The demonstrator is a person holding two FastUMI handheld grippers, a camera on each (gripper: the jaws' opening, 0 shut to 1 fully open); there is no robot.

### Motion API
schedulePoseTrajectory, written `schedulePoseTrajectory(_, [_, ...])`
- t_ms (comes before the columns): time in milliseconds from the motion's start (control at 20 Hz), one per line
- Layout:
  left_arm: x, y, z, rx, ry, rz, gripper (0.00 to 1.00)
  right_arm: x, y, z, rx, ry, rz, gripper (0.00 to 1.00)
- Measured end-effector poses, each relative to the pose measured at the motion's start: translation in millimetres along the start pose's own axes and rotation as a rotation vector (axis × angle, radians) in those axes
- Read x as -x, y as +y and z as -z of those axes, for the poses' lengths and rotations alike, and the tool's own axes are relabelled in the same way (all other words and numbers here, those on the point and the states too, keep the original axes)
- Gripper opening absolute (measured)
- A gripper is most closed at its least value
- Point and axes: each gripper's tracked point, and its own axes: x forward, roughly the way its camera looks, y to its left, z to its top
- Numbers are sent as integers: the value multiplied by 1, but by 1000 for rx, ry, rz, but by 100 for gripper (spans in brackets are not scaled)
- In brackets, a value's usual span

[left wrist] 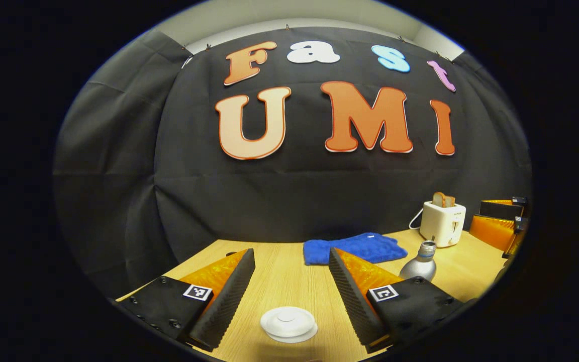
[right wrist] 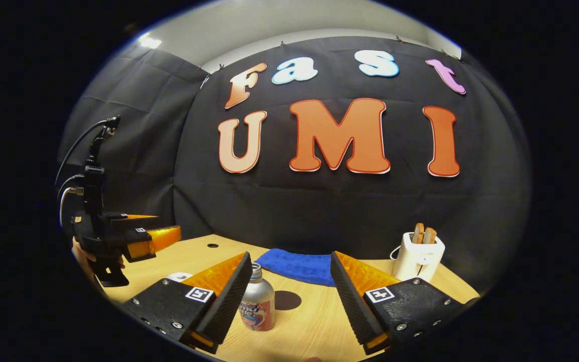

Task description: Open the teacup lid with one hand, grasp the water bottle and pour water into the teacup with the other hand; after pouring, place the water bottle on the coaster and then close the teacup lid.

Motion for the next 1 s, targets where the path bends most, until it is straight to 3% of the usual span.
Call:
schedulePoseTrajectory(350, [-8,5,56,-20,141,5,98,-10,29,39,-14,99,-90,94])
schedulePoseTrajectory(850, [-17,4,119,-36,295,11,99,-25,50,89,15,220,-149,94])
schedulePoseTrajectory(900, [-18,4,123,-34,307,12,97,-26,50,94,14,233,-151,94])
schedulePoseTrajectory(1000, [-21,8,126,-34,315,-2,79,-29,51,103,5,258,-156,94])
